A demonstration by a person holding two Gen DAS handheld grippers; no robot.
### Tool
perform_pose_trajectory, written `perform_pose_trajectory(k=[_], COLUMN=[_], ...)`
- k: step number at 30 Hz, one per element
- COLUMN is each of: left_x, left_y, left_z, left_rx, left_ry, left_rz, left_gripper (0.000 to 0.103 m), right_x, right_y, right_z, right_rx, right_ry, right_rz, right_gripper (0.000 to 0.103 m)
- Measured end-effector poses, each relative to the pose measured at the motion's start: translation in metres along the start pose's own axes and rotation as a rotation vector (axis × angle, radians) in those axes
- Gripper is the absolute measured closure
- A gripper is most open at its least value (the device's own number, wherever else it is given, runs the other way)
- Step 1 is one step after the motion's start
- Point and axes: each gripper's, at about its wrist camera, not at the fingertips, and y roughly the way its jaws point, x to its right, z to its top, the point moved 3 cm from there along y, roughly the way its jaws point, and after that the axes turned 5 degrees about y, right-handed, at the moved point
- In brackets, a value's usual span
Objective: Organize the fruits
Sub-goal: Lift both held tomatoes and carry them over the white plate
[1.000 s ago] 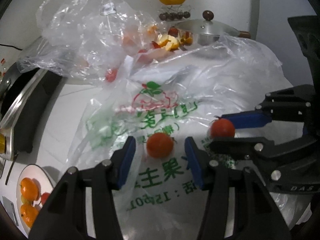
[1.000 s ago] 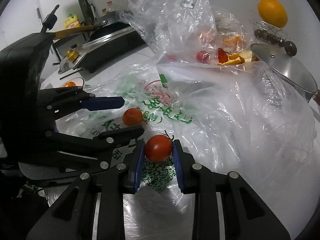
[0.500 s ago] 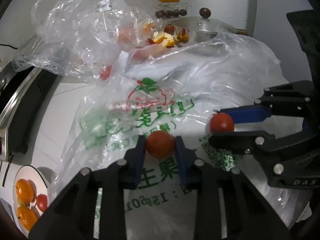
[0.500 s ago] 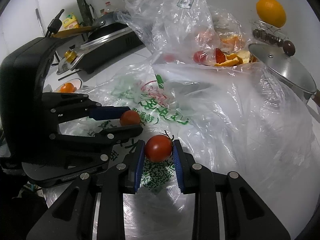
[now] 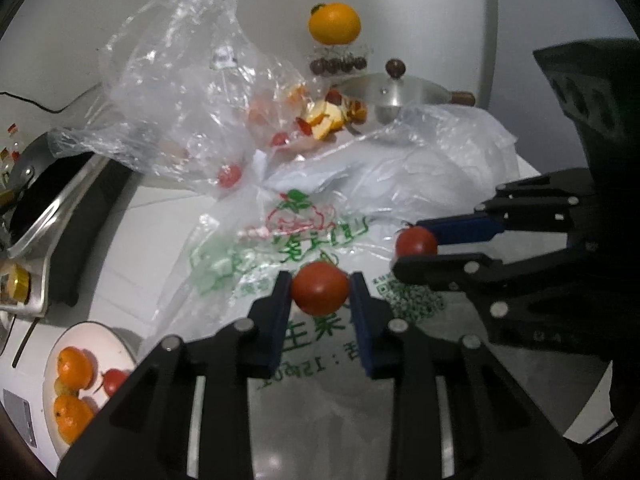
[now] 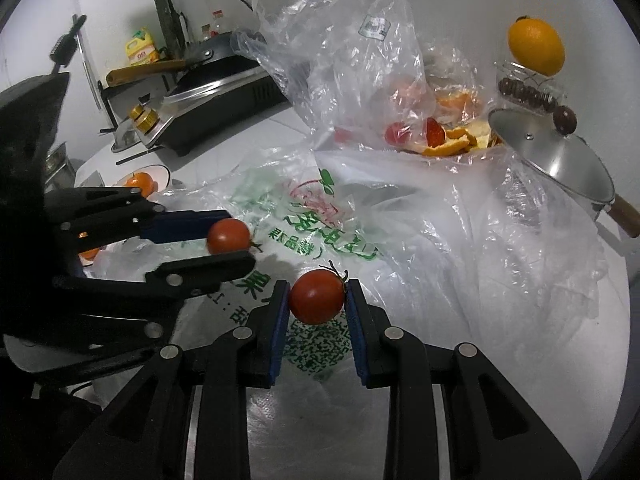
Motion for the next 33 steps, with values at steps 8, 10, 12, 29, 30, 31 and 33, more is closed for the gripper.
perform_pose_trajectory(k=[8,10,12,29,30,31,33], left_x=[-0.011,-0.015,-0.019,-0.056,-0.058,-0.061,-0.065], left_y=[-0.040,-0.048,-0.056,-0.101,-0.102,-0.104,-0.107], left_z=[-0.007,-0.010,-0.014,-0.058,-0.060,-0.063,-0.068], left_rx=[0.059,0.071,0.079,0.093,0.094,0.094,0.092], left_ry=[-0.025,-0.031,-0.035,-0.086,-0.091,-0.098,-0.112], left_rz=[0.024,0.036,0.049,0.130,0.132,0.135,0.139], left_gripper=[0.073,0.073,0.073,0.073,0.073,0.073,0.073], right_x=[-0.018,-0.023,-0.030,-0.090,-0.092,-0.095,-0.101], right_y=[-0.012,-0.015,-0.016,-0.011,-0.010,-0.010,-0.009], right_z=[0.004,0.005,0.006,0.014,0.014,0.015,0.016], right_rx=[0.024,0.028,0.030,0.020,0.020,0.019,0.019], right_ry=[-0.019,-0.025,-0.036,-0.113,-0.116,-0.120,-0.130], right_rz=[-0.020,-0.020,-0.019,-0.007,-0.006,-0.005,-0.002], right_gripper=[0.073,0.073,0.073,0.073,0.073,0.073,0.073])
